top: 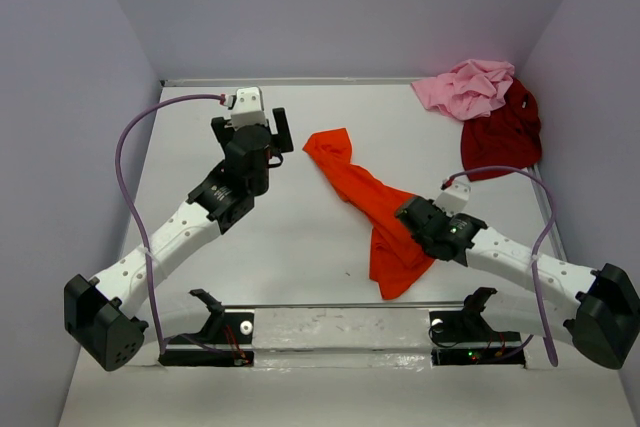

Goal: Fold and stack the t-shirts

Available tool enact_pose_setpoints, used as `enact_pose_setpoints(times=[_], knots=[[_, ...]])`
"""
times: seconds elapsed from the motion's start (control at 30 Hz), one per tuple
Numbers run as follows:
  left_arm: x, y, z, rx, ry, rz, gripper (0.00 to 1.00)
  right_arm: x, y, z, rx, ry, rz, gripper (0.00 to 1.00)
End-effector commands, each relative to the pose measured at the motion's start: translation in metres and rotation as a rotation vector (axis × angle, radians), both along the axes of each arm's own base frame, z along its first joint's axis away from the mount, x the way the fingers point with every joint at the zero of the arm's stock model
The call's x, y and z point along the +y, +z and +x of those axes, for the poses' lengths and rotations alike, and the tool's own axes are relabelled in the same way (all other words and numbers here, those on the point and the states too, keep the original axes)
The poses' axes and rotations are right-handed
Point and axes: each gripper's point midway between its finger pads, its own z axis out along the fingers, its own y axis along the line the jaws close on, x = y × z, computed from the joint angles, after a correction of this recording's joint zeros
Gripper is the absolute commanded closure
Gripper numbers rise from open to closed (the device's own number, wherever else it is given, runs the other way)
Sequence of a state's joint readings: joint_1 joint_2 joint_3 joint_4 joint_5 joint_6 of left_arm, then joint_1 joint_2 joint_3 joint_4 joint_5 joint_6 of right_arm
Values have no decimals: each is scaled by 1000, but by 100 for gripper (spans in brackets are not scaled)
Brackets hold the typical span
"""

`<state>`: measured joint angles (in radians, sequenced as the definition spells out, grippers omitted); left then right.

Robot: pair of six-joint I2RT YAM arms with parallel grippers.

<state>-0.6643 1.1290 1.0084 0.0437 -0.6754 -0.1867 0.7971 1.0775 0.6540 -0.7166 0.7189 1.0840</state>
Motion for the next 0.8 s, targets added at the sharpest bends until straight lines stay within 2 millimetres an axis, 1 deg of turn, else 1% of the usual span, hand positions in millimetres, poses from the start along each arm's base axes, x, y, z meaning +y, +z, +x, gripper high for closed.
enact_pose_setpoints(times=[0.0, 0.07, 0.1, 0.17, 0.27, 0.3, 0.37, 0.5, 0.6, 0.63, 0.77], knots=[[2, 28, -1, -68, 16, -33, 1, 0, 6, 11, -64, -23, 0, 77], [1, 28, -1, -68, 16, -33, 1, 1, 6, 11, -61, -22, -1, 78], [1, 28, -1, -68, 16, -31, 1, 1, 5, 11, -58, -21, -2, 76], [1, 27, -1, -68, 16, -31, 1, 1, 5, 11, -59, -21, -3, 76], [-1, 27, -1, -67, 11, -30, 1, 1, 5, 11, -59, -21, -3, 84], [0, 26, -1, -64, 12, -27, 1, 1, 5, 11, -61, -22, -1, 94], [-1, 25, -1, -63, 11, -26, 1, 1, 5, 11, -59, -19, -2, 100], [-2, 25, -1, -62, 11, -26, 1, 3, 4, 12, -53, -1, -4, 100], [-3, 23, 0, -59, 8, -25, 1, 12, 2, 13, -41, 46, 5, 100], [-2, 23, 0, -58, 9, -23, 1, 22, 2, 16, -42, 73, 41, 100], [-3, 23, 0, -57, 9, -22, 1, 40, -4, 20, -11, 154, 43, 100]])
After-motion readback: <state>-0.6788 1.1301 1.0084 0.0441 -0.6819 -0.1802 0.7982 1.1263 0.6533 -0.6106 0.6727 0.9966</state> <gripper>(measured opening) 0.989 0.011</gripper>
